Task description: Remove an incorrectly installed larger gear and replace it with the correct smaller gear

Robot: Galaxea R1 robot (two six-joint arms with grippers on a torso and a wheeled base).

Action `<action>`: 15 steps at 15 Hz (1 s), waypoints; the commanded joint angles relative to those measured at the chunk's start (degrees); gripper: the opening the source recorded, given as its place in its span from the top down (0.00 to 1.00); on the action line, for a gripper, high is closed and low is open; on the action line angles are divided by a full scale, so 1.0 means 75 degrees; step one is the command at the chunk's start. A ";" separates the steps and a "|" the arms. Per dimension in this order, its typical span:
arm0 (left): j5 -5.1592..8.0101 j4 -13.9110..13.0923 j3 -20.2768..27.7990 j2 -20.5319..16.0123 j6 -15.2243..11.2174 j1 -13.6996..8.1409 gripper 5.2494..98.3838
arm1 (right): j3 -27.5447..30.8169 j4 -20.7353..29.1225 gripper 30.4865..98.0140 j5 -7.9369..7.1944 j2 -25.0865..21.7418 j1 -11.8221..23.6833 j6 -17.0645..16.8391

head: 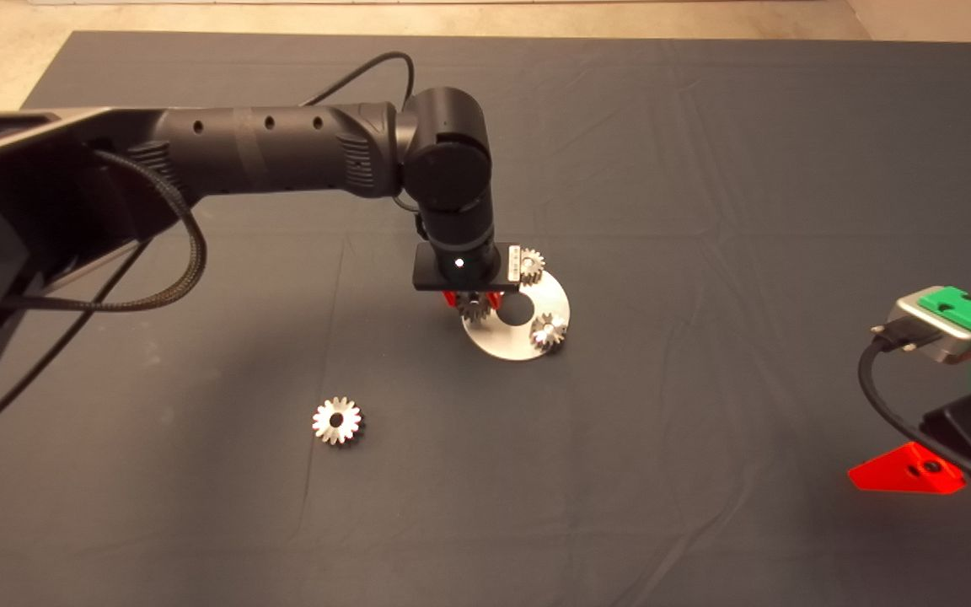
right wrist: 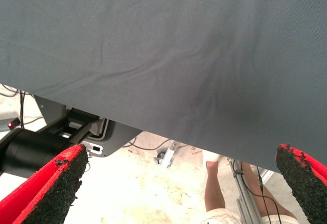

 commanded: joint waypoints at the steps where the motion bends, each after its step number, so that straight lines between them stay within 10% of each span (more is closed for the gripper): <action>1: -0.0031 0.0059 0.0076 -0.0103 0.0025 -0.0119 0.69 | 0.0015 0.0252 0.00 -0.0668 -0.0034 0.0087 -0.0003; 15: -0.0008 0.0047 0.0241 0.0027 -0.0046 -0.0119 0.69 | 0.0015 0.0252 0.01 -0.0668 -0.0035 0.0087 0.0003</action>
